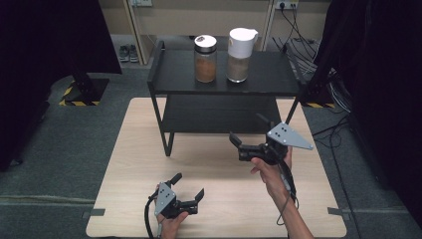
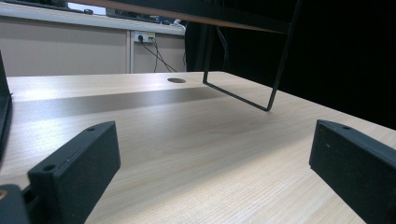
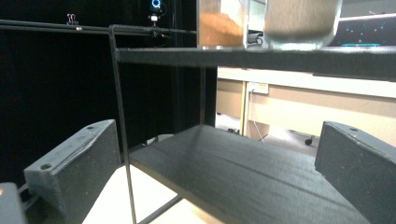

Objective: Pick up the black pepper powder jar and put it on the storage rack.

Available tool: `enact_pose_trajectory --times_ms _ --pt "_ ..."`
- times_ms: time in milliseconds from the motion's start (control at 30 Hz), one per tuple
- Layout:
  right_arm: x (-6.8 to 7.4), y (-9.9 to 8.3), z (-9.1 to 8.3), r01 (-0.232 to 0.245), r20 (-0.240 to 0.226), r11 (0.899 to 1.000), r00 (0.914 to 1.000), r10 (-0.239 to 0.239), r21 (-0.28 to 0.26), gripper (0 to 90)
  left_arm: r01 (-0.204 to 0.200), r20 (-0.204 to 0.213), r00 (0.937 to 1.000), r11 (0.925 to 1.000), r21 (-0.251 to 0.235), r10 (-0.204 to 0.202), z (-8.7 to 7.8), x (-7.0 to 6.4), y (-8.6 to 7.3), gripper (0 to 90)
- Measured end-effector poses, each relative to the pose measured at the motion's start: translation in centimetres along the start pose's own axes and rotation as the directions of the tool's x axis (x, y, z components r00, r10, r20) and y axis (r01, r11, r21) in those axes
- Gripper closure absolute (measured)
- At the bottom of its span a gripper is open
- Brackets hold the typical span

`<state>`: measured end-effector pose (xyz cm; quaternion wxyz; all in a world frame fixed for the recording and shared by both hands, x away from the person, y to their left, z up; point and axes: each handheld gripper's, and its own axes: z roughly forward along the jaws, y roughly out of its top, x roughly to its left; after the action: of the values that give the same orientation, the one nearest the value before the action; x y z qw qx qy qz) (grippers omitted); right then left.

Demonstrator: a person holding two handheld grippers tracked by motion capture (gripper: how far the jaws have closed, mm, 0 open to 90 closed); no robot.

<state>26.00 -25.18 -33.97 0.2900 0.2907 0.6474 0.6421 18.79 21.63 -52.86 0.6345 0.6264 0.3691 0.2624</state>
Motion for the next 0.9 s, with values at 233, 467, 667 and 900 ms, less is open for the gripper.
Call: enact_pose_trajectory --times_ms 233,467,667,900 --pt "0.1 -1.6 -0.9 0.001 0.005 1.000 1.0000 -0.001 0.021 0.4 0.004 0.000 1.0000 1.0000 -0.001 -0.004 0.0 0.0 0.0 1.1" --pt "0.2 -3.1 -1.7 -0.010 -0.004 1.000 0.9999 0.010 0.029 0.4 0.000 -0.002 1.0000 1.0000 0.001 0.000 0.0 0.0 0.0 1.1" --pt "0.3 -4.3 -2.0 -0.024 -0.006 0.999 0.9997 0.024 0.045 0.4 0.001 -0.001 1.0000 1.0000 0.000 -0.001 0.0 0.0 0.0 1.1" --pt "0.5 -6.1 -2.7 -0.033 -0.002 0.998 0.9994 0.034 0.055 0.4 -0.003 0.000 1.0000 1.0000 0.001 0.003 0.0 -0.1 0.0 1.1"
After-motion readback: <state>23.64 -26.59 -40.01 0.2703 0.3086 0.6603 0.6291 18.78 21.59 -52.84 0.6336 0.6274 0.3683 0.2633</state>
